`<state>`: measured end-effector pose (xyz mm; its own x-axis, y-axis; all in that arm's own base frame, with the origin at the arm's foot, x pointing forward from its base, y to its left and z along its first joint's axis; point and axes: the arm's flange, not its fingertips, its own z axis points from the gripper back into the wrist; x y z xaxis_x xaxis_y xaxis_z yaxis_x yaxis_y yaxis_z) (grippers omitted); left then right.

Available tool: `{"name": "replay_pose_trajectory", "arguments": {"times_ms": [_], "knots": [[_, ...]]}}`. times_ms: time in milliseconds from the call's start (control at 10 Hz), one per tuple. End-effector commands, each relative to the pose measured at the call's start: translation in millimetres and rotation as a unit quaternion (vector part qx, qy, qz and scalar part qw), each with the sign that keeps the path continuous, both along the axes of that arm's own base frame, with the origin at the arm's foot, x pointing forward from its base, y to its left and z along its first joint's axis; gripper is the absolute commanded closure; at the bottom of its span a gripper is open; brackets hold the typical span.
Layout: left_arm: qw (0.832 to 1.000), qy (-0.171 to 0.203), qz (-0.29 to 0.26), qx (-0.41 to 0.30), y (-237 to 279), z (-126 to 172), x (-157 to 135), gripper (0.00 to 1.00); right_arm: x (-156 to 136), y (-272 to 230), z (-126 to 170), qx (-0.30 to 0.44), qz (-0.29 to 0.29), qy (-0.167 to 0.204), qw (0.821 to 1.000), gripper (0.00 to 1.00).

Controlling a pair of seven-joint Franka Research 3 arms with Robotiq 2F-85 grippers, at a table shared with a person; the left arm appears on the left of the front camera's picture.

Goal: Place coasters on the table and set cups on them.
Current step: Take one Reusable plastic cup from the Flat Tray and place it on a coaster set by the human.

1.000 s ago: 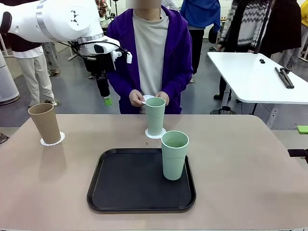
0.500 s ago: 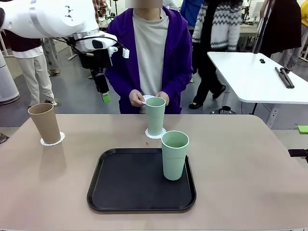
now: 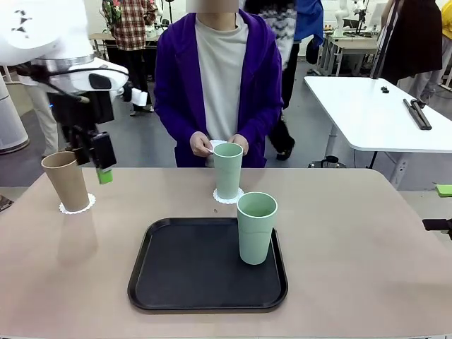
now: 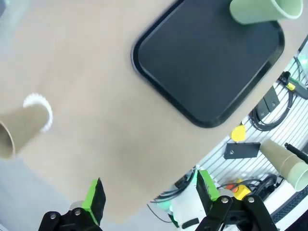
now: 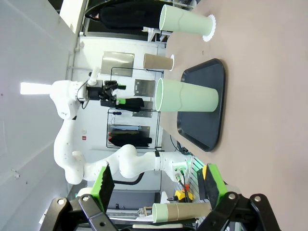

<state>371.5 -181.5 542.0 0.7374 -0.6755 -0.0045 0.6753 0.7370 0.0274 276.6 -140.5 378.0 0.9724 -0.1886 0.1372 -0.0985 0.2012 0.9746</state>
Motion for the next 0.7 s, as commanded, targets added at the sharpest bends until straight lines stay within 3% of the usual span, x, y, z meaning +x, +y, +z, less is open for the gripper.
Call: {"name": "replay_pose_trajectory", "arguments": {"times_ms": [0,200,300,400,600], "knots": [[0.998,0.001,0.064,0.011,17.3,-2.4,-4.1,0.00,0.0,-0.7,0.9,0.006,-0.001,-0.002,1.000,0.00],[0.996,0.014,0.091,0.005,26.3,-13.5,0.9,0.00,0.0,-0.7,0.9,0.006,-0.001,-0.002,1.000,0.00],[0.997,0.012,0.078,-0.013,24.0,-22.2,3.1,0.00,0.0,-0.7,0.9,0.006,-0.001,-0.002,1.000,0.00],[0.998,0.011,0.066,0.000,26.9,-5.1,-2.4,0.00,0.0,-0.7,0.9,0.006,-0.001,-0.002,1.000,0.00],[0.998,0.011,0.066,0.000,26.9,-5.1,-2.4,0.00,0.0,-0.7,0.9,0.006,-0.001,-0.002,1.000,0.00]]}}
